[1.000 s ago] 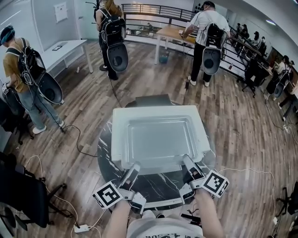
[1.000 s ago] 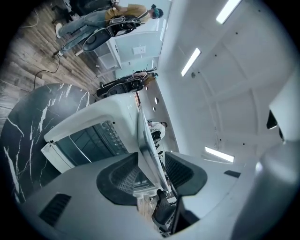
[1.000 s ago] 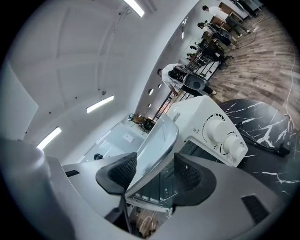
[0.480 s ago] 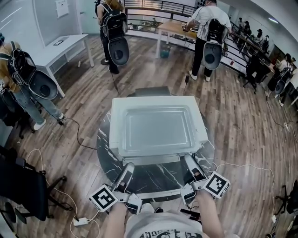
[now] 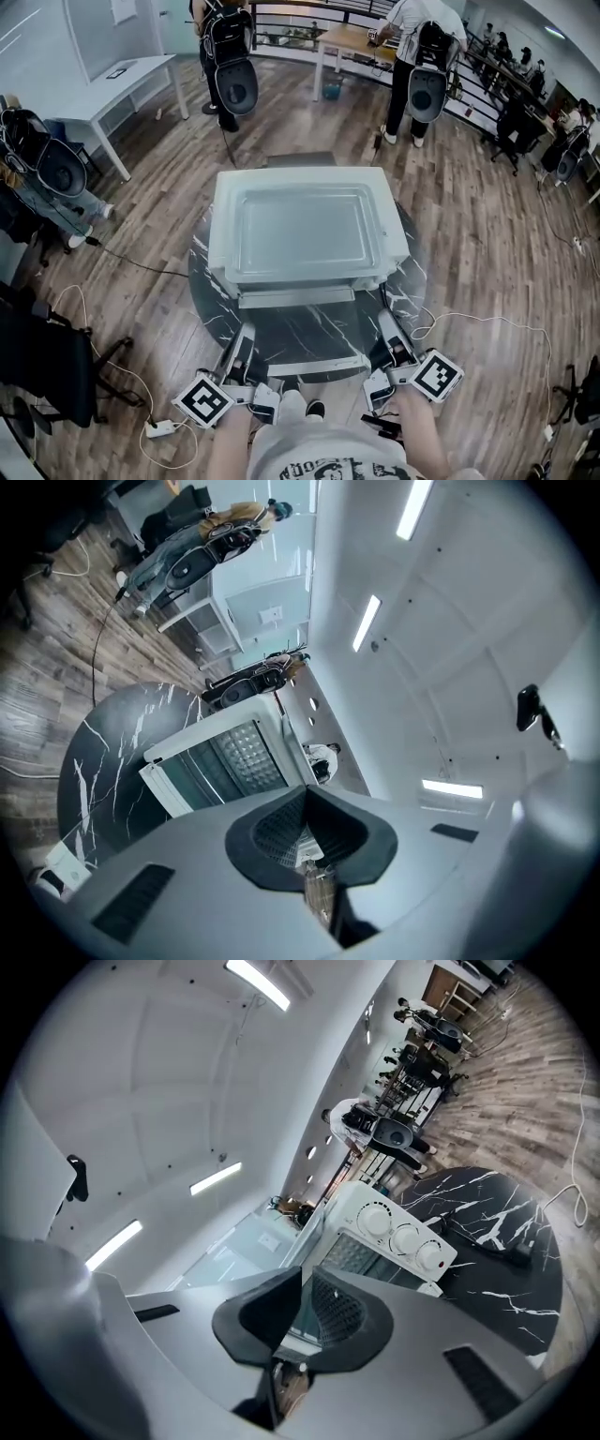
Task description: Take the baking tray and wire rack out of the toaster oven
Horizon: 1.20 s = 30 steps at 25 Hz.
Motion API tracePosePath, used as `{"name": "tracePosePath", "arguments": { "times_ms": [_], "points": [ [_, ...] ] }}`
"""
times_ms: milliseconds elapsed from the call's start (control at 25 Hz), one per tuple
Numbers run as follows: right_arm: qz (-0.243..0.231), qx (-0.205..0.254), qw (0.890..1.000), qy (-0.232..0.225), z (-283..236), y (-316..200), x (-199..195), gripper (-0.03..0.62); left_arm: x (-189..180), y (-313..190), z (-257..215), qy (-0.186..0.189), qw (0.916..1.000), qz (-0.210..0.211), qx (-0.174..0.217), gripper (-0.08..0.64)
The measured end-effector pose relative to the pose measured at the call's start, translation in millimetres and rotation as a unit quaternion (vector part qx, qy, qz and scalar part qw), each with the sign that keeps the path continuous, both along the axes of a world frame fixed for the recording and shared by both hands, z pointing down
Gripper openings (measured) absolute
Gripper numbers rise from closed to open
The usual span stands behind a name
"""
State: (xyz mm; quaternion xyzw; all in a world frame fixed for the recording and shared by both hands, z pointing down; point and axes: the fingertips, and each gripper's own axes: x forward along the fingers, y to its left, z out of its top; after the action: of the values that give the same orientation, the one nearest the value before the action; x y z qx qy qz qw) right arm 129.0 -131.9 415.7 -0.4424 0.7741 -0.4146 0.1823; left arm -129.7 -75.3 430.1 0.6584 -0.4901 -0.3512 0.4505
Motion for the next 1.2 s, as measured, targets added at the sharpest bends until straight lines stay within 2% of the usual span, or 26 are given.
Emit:
{"name": "tracePosePath", "arguments": {
  "times_ms": [360, 480, 600, 960, 1200],
  "points": [
    [-0.009, -0.022, 1.000, -0.007, 27, 35, 15, 0.003, 23, 36, 21, -0.030, 0.9994, 0.003, -0.017, 0.003],
    [-0.017, -0.031, 0.999, -0.006, 42, 41, 14, 0.002, 24, 46, 34, -0.025, 0.9992, -0.004, -0.030, 0.002],
    [-0.019, -0.038, 0.999, -0.008, 55, 45, 8, 0.002, 21, 50, 45, -0.039, 0.9986, -0.005, -0.034, 0.002],
    [-0.038, -0.050, 0.998, -0.009, 88, 32, -22, 0.002, 10, 25, 77, -0.060, 0.9968, -0.025, -0.047, 0.002],
    [-0.036, -0.048, 0.998, -0.011, 103, 4, -40, 0.002, 13, -9, 98, -0.054, 0.9964, -0.011, -0.064, 0.003]
  ]
}}
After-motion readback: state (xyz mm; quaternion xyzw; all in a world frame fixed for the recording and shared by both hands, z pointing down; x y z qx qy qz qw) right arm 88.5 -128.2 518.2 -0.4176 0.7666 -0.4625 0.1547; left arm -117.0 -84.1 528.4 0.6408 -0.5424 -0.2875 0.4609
